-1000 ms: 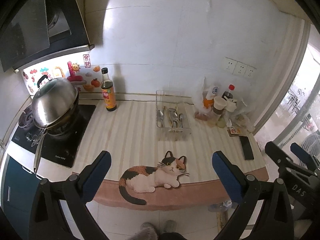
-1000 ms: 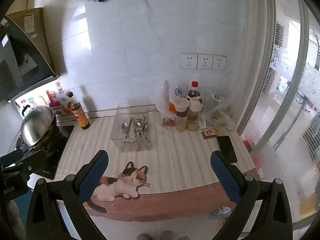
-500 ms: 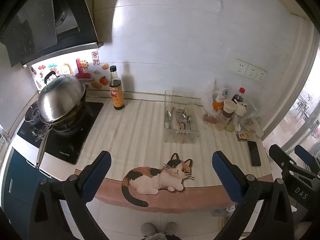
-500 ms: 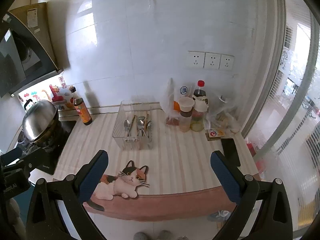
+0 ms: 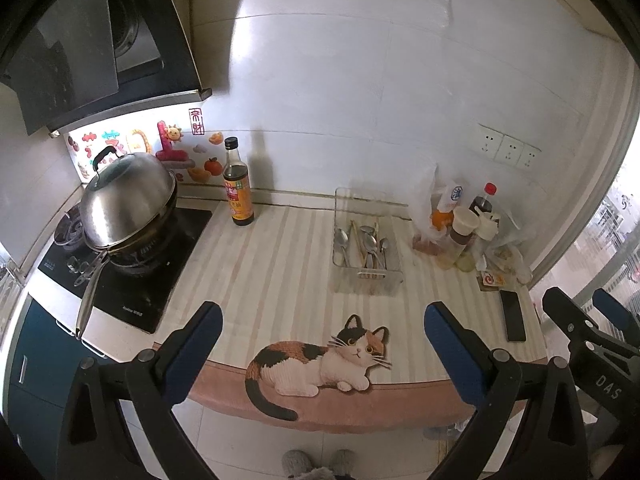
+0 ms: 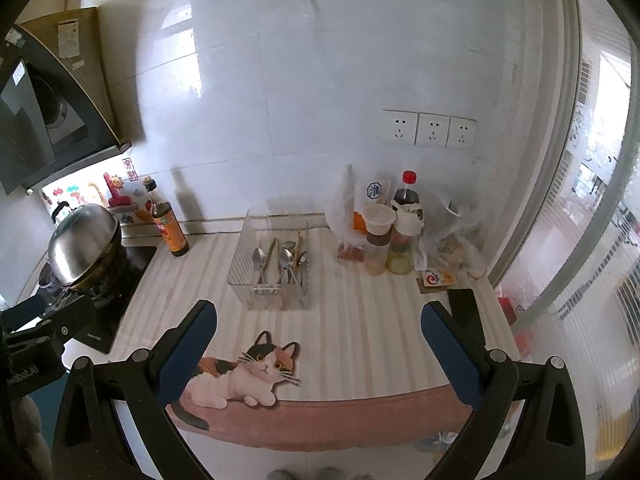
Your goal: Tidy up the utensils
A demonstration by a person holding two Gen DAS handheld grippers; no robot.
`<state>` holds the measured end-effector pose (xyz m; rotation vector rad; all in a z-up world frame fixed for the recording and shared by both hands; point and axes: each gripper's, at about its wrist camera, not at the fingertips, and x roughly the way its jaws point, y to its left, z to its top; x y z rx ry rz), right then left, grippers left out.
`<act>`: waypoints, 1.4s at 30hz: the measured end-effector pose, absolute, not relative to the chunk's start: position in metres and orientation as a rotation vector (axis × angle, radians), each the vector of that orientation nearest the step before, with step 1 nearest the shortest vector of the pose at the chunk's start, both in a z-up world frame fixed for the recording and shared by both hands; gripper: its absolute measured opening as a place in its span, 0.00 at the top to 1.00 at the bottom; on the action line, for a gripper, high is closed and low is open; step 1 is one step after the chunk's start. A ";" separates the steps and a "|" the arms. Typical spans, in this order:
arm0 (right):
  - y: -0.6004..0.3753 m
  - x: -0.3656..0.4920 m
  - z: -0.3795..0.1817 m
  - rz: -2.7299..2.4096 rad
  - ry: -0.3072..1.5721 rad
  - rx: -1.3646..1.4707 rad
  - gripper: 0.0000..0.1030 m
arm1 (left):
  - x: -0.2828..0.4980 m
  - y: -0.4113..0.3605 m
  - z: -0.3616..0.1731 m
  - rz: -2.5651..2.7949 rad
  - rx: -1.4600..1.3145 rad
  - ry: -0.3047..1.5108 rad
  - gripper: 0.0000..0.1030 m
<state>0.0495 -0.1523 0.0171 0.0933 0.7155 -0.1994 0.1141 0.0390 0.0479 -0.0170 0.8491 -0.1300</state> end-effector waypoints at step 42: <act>-0.151 0.053 0.015 -0.205 0.718 0.082 0.00 | 0.121 0.037 0.045 -0.167 0.011 0.839 0.00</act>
